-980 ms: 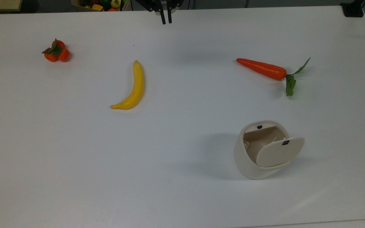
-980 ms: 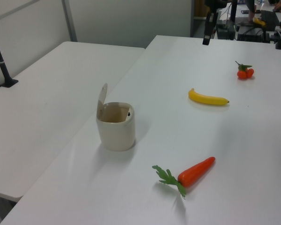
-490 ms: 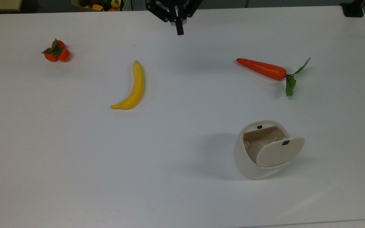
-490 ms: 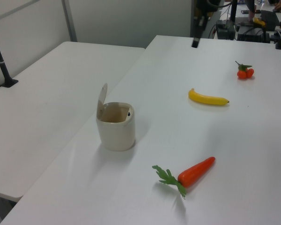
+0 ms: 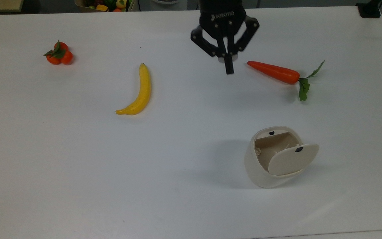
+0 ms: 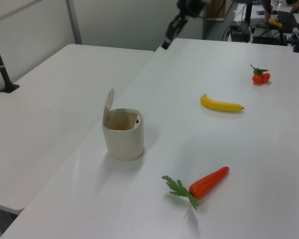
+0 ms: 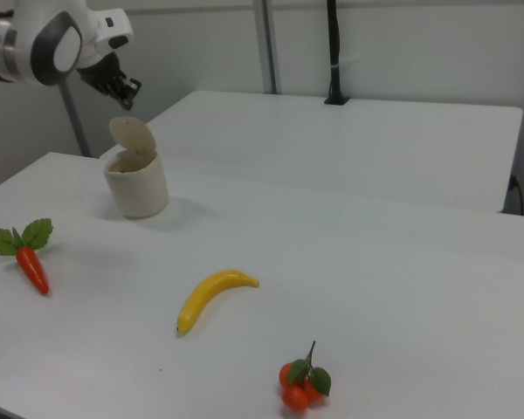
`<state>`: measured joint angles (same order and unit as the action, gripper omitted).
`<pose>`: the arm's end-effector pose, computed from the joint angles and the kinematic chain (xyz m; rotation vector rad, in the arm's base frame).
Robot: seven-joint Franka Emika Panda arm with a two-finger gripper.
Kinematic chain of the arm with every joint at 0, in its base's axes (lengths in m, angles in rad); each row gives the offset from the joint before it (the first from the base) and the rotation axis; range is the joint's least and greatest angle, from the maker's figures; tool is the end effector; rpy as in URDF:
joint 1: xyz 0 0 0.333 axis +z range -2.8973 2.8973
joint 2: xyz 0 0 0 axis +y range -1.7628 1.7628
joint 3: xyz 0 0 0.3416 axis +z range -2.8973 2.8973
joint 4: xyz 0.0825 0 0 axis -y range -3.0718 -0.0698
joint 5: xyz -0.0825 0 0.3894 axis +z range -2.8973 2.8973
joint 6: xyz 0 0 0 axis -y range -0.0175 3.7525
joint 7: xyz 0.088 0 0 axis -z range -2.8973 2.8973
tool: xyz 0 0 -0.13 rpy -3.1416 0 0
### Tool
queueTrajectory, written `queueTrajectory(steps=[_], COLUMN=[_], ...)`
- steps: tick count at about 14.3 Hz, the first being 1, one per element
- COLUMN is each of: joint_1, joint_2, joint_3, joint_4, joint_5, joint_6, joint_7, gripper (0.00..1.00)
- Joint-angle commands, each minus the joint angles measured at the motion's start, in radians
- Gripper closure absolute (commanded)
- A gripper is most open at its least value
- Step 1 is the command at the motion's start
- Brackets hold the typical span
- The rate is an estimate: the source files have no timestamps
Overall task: Close garbage bin
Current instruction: 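Move the gripper over the open lid of the cream bin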
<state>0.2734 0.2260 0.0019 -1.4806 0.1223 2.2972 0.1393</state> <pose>0.6719 0.1945 0.6178 -2.7982 -0.1153 -0.7997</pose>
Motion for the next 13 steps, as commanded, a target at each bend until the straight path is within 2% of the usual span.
queueTrajectory(steps=[1,4,7,11,13], joint_1=[0.033,0.066,0.093,0.102,0.113], joint_2=[0.108,0.197,0.272,0.392,0.429], joint_3=[-0.003,-0.003,-0.003,0.001,0.001], joint_4=[0.075,0.075,0.097,0.215,0.221], joint_5=[-0.006,-0.003,-0.004,-0.003,-0.003], joint_6=[0.176,0.403,0.559,0.597,0.681], joint_7=[0.040,0.040,0.081,0.085,0.085], gripper=[1.00,1.00,1.00,1.00,1.00])
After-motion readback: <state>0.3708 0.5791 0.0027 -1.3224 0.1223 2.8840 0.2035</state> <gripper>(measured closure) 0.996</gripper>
